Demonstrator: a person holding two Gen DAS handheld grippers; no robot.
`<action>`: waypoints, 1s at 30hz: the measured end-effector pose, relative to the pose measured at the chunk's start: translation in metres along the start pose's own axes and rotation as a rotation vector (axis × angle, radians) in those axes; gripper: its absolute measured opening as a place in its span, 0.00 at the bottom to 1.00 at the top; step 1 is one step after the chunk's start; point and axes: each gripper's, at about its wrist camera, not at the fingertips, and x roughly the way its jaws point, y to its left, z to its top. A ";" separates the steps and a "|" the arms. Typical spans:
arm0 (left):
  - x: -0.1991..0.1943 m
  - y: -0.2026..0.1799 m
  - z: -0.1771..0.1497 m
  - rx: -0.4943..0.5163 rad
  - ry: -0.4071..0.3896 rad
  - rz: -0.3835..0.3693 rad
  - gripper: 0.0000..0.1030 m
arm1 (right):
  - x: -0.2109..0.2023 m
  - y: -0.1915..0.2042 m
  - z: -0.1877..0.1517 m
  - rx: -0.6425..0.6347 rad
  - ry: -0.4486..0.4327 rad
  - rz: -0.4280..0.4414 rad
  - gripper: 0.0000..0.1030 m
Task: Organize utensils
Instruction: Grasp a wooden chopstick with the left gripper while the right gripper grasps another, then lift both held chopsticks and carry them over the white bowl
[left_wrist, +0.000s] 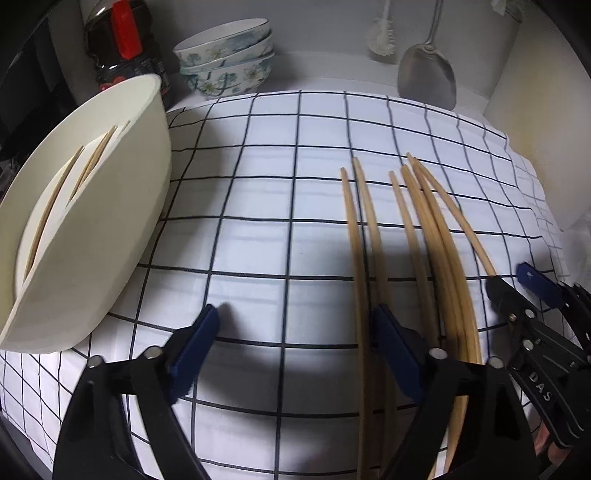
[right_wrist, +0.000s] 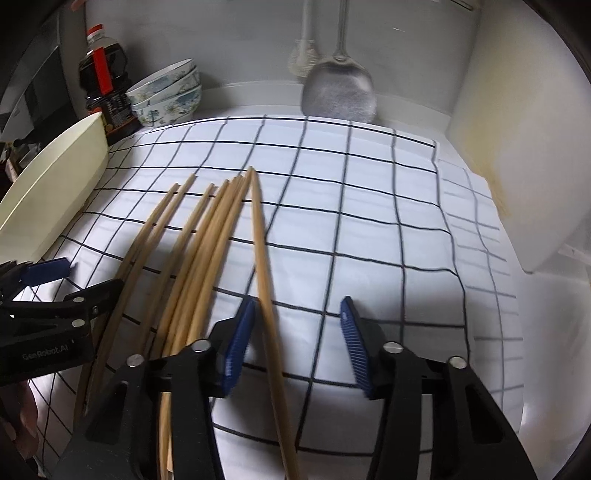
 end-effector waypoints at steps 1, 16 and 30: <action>-0.002 -0.003 0.000 0.012 -0.002 -0.009 0.67 | 0.001 0.001 0.002 -0.003 0.005 0.005 0.37; -0.011 -0.007 -0.001 0.073 0.036 -0.103 0.07 | -0.005 0.000 0.001 0.050 0.046 0.043 0.06; -0.084 0.033 0.020 0.063 -0.037 -0.193 0.07 | -0.072 0.010 0.011 0.182 -0.003 0.077 0.06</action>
